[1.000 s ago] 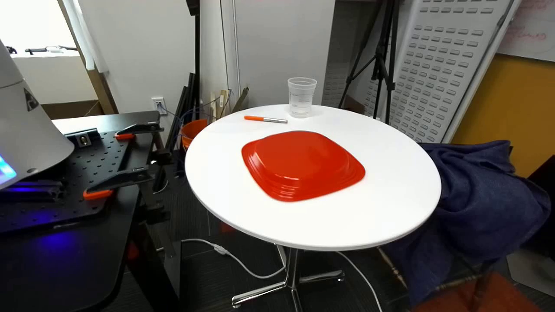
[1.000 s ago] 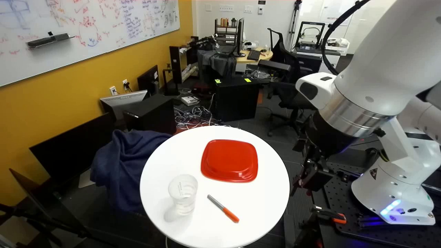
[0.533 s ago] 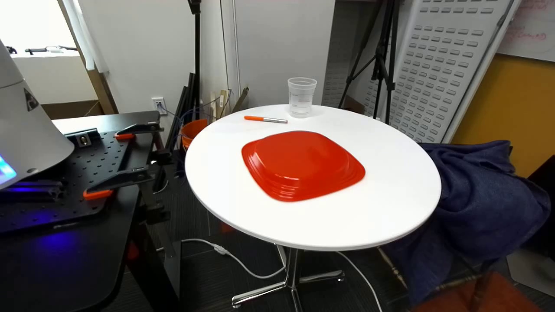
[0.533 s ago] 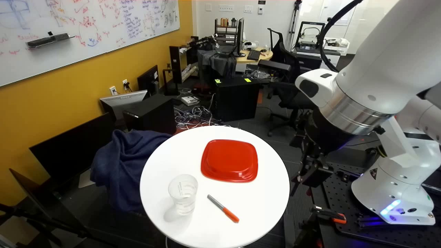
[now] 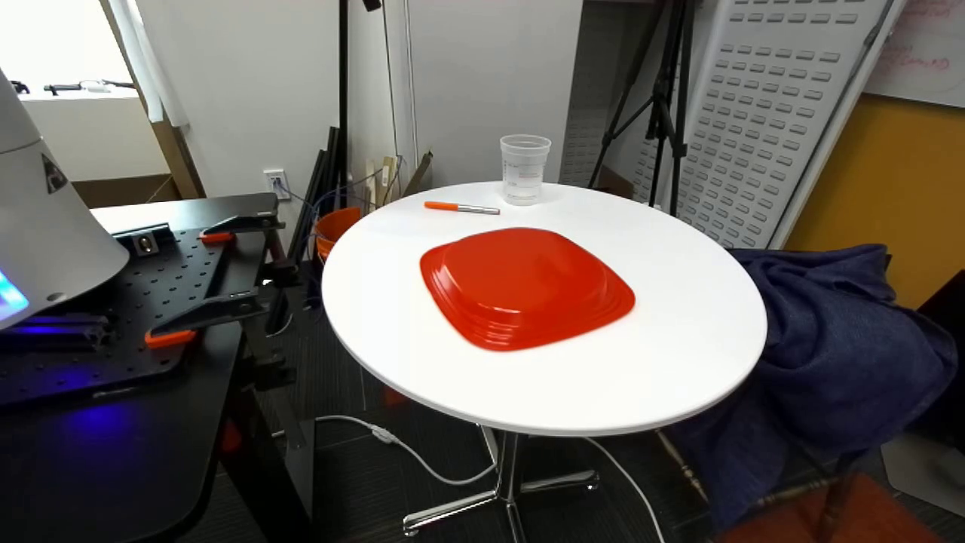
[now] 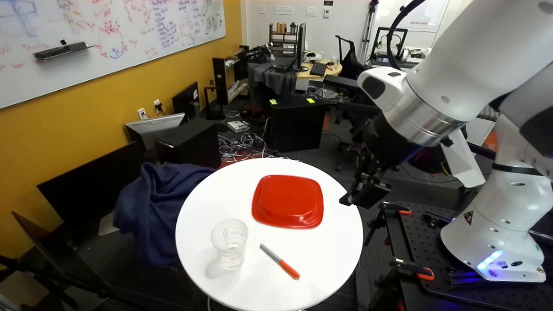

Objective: Move the cup to the right of the plate

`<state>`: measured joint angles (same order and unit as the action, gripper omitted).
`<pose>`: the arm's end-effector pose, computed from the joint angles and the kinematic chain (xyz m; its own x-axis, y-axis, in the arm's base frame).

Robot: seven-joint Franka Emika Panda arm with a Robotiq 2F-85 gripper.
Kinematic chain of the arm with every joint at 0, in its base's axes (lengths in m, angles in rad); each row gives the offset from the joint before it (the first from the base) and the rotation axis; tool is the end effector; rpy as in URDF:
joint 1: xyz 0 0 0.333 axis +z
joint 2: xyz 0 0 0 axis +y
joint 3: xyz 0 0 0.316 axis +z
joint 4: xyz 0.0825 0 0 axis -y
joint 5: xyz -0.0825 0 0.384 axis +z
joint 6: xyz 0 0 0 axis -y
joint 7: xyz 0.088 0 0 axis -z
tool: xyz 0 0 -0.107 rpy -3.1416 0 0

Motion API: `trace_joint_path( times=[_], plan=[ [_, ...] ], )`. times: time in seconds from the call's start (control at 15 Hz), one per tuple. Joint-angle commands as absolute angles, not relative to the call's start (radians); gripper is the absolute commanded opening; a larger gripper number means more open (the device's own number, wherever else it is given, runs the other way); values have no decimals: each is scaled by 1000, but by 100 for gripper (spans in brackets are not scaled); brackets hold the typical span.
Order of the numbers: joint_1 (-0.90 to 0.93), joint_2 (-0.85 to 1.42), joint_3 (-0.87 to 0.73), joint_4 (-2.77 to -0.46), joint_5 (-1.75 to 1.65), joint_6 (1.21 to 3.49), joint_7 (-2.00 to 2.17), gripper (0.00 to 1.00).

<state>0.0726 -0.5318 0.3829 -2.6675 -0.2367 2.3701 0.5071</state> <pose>0.3557 0.1673 0.4143 0.9435 0.1114 0.3122 0.0297 -0.9665 0.2550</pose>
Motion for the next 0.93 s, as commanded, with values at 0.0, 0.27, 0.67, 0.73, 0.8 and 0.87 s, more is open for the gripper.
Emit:
trace_joint_path(
  times=[0.0,0.27,0.67,0.73,0.8,0.87],
  plan=[
    [29,-513,346,-2679,-293,2492,483,100],
    [-24,-474,322,-2684,-326,2621,466,100],
    [-90,-348,313,-2668,-351,2787,441,100],
    [-93,-325,309,-2664,-348,2807,424,100],
    [-99,-299,306,-2658,-350,2830,412,100],
    [-101,-274,301,-2654,-361,2855,407,100]
  ],
)
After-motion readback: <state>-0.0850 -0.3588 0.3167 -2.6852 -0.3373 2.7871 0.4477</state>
